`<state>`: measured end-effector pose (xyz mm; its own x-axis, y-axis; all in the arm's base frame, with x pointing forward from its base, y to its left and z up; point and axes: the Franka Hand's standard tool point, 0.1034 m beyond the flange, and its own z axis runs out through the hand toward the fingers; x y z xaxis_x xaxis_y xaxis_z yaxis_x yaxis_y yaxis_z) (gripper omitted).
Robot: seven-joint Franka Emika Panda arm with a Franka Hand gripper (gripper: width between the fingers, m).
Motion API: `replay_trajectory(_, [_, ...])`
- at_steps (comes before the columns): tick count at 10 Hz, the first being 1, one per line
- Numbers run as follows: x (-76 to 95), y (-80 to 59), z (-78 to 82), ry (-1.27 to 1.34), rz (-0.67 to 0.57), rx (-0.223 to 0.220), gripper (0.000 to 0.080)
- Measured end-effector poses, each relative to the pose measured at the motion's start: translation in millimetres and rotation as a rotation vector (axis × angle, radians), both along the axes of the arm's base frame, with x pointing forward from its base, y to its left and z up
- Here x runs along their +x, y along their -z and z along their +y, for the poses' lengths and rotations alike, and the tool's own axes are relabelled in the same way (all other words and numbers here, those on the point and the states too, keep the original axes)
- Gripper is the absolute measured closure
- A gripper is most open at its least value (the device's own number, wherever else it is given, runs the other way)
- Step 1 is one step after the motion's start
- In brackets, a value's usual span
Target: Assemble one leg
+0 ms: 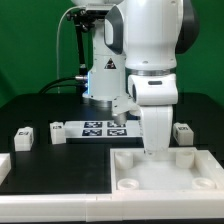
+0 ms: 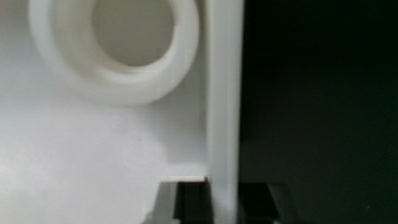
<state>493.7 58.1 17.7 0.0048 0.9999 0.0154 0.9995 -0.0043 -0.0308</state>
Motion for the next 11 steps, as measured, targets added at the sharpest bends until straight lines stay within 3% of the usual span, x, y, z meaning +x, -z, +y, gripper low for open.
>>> replay_trajectory(1, [-0.1,0.2,-0.3,0.000,0.000,0.000,0.0650])
replay_trajectory(2, [-0.2,0.2,-0.5,0.001,0.001,0.000,0.0650])
replay_trajectory(3, [-0.2,0.3,-0.7,0.001,0.001,0.000,0.0456])
replay_trajectory(5, [-0.2,0.3,-0.8,0.002,0.001,0.000,0.0206])
replay_trajectory(7, [-0.3,0.3,-1.0,0.002,0.001,0.000,0.0160])
replay_trajectory(11, [-0.3,0.3,-1.3,0.002,0.001,0.000,0.0150])
